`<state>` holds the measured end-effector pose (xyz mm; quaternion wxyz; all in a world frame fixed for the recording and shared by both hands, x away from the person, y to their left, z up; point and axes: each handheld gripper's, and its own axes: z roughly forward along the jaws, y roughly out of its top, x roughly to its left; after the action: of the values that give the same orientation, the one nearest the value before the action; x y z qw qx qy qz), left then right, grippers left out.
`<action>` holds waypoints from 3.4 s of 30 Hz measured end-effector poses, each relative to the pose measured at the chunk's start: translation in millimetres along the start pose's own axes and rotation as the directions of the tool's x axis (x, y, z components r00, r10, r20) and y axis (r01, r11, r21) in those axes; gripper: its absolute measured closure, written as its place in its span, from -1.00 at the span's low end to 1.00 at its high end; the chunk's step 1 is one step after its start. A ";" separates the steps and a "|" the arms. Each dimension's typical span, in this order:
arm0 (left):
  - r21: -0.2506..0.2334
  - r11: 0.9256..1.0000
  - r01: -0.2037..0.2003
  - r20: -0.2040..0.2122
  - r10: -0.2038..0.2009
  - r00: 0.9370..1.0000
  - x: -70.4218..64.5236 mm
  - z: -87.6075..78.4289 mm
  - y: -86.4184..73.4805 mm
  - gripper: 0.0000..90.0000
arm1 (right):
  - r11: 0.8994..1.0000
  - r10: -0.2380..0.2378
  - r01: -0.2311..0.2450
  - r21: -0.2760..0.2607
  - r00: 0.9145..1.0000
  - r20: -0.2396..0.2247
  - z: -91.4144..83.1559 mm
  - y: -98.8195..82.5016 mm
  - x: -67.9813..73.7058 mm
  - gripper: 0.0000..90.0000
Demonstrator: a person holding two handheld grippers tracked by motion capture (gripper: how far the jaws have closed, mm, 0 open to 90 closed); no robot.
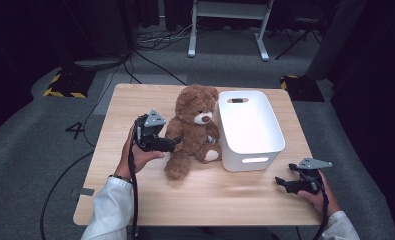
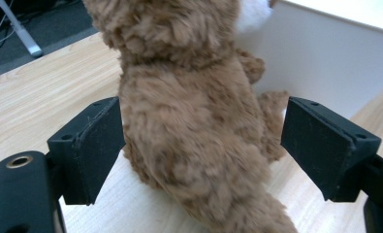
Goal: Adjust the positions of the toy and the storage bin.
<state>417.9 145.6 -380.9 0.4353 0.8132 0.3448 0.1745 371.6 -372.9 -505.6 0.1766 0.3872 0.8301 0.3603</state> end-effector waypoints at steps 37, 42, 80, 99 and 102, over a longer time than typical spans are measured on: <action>0.056 0.998 -0.003 0.031 0.001 1.000 28.4 42.7 46.9 -0.65 | 1.000 -0.001 0.001 0.000 1.000 0.000 0.0 0.0 0.0 -0.69; 0.109 0.994 -0.007 0.046 0.002 0.999 31.9 62.8 47.5 -0.65 | 1.000 -0.001 0.001 0.000 1.000 0.000 0.0 0.0 0.0 -0.69; 0.044 0.999 -0.031 -0.118 0.036 0.992 4.6 56.7 8.1 0.38 | 1.000 -0.001 0.001 0.000 1.000 -0.001 -0.2 -0.1 0.0 -0.68; -0.106 0.994 0.002 -0.167 -0.019 0.986 -5.2 12.7 -28.5 0.39 | 0.986 -0.087 0.067 -0.154 0.989 -0.122 5.4 39.0 7.9 -0.63; -0.106 0.994 -0.008 -0.174 -0.011 0.985 -6.2 9.3 -27.4 0.39 | 0.983 -0.116 0.093 -0.160 0.983 -0.140 10.9 46.5 6.7 -0.63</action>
<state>407.8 146.2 -408.7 0.4463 0.7700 0.3723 0.2630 397.6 -342.2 -479.0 0.1623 0.3003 0.8300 0.4410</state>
